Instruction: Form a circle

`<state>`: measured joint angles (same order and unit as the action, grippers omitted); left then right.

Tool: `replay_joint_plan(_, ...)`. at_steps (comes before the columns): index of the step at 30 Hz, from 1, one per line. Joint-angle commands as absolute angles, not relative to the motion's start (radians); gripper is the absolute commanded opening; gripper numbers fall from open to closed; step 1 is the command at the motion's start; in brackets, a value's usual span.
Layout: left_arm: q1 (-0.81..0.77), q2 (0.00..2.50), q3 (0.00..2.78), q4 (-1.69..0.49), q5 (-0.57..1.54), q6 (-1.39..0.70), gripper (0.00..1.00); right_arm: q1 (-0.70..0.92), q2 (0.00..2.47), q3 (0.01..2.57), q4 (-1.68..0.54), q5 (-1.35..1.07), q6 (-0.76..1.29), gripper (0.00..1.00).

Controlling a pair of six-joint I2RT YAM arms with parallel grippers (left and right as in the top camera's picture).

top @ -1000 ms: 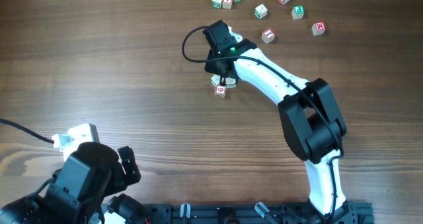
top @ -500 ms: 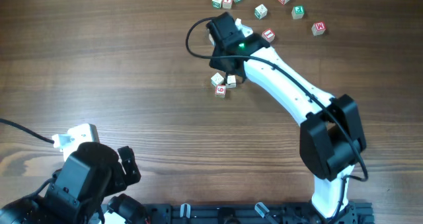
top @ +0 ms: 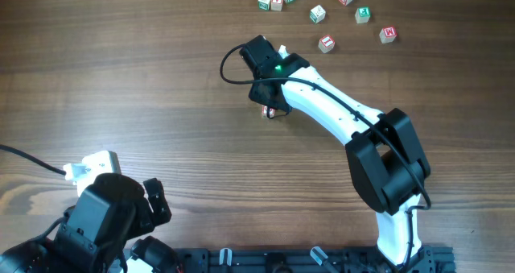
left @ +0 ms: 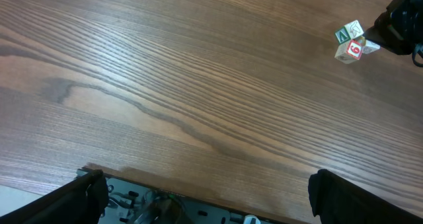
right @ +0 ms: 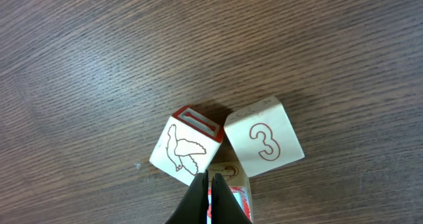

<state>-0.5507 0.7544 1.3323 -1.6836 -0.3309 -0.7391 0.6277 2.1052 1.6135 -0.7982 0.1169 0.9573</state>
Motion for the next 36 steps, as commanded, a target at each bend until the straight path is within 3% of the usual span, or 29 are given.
replay_joint_plan(1,-0.546,0.752,1.330,-1.684,-0.330,-0.752,1.00,0.624,2.127,1.606,-0.802,0.138,0.974,0.05)
replay_joint_plan(36,-0.546,0.752,1.330,-1.684,-0.330,-0.752,1.00,0.607,2.164,1.594,-0.779,0.129,0.994,0.05)
